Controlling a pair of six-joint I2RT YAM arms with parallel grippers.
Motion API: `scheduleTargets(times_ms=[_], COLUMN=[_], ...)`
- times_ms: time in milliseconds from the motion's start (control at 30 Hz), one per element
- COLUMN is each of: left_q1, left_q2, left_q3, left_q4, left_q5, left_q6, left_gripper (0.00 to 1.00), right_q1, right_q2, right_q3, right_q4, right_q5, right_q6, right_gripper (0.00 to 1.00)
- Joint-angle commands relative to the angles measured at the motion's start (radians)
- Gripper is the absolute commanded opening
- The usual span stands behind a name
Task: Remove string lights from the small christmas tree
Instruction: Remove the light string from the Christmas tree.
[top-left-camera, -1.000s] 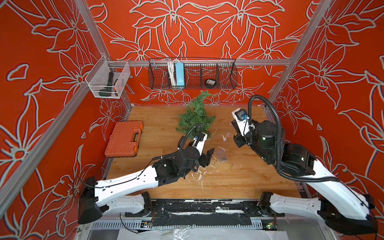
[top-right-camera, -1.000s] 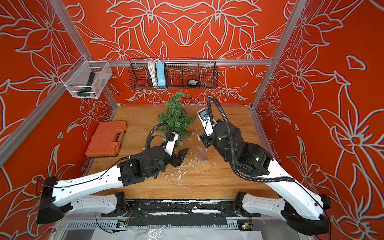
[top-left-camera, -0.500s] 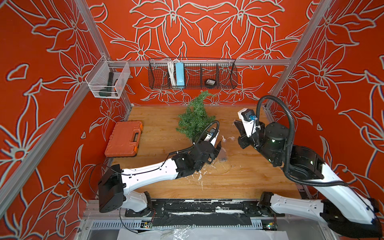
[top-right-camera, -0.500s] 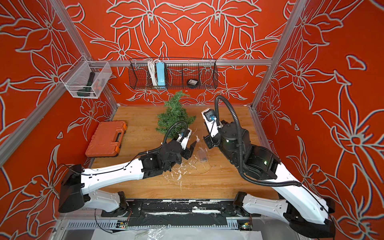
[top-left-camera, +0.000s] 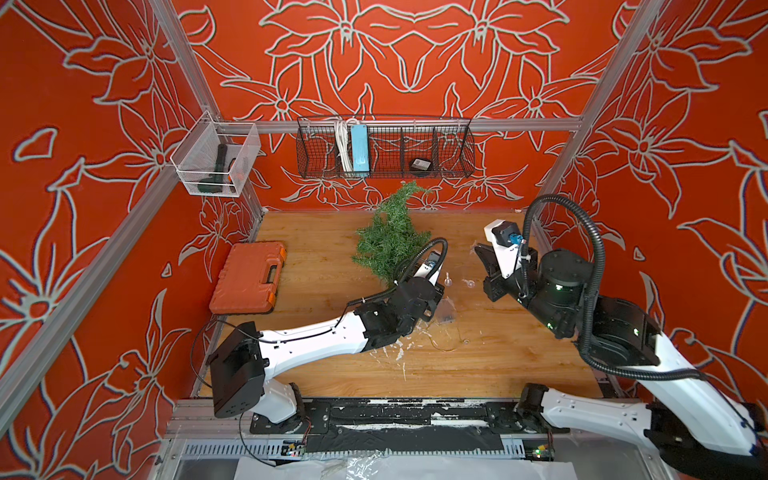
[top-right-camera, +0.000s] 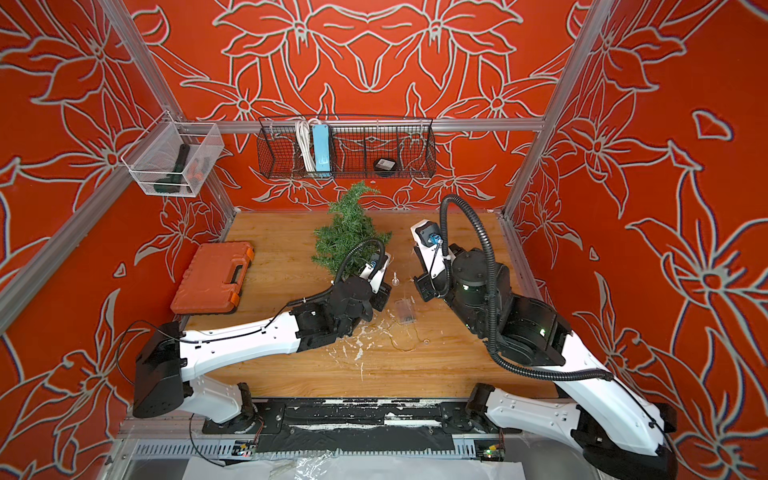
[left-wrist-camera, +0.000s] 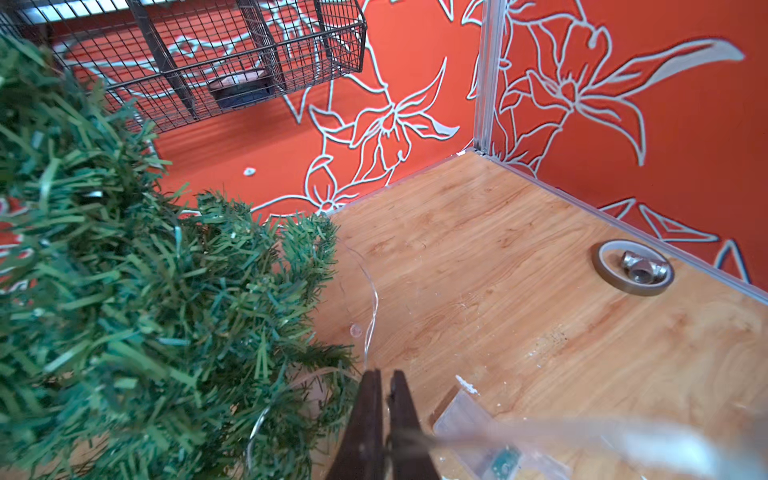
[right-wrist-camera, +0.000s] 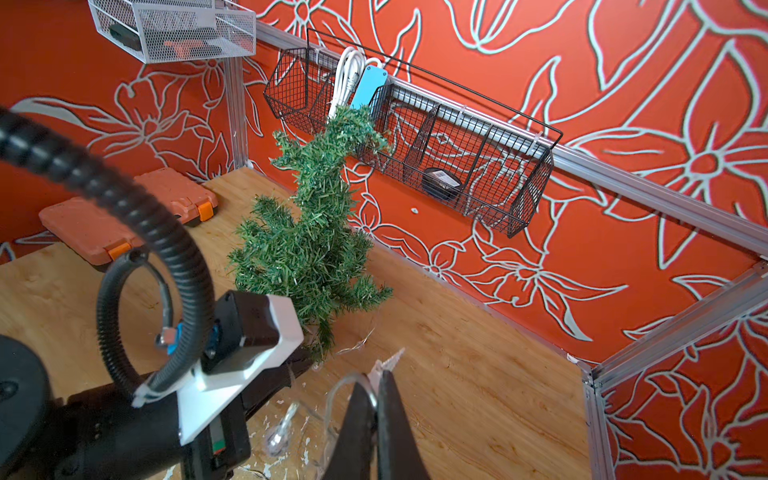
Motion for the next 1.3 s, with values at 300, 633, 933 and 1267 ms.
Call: scheduleTargets(times_ms=[300, 633, 933, 1267], left_q1=[0.042, 0.132, 0.123, 0.01], left_q2=[-0.139, -0.167, -0.082, 0.067], left_q3=[0.054, 0.087, 0.237, 0.416], left_q4=[-0.087, -0.099, -0.132, -0.211], left_q5=[-0.169, -0.151, -0.048, 0.037], left_q6=[0.085, 0.127, 0.086, 0.051], left_gripper=[0.0, 0.0, 0.0, 0.0], right_q1=[-0.001, -0.001, -0.001, -0.029], right_q2=[0.015, 0.021, 0.0, -0.026], right_q3=[-0.06, -0.063, -0.065, -0.125], right_q4=[0.055, 0.057, 0.037, 0.038], right_q5=[-0.062, -0.062, -0.015, -0.002], right_q6=[0.042, 0.043, 0.031, 0.032], right_gripper=[0.0, 0.0, 0.0, 0.0])
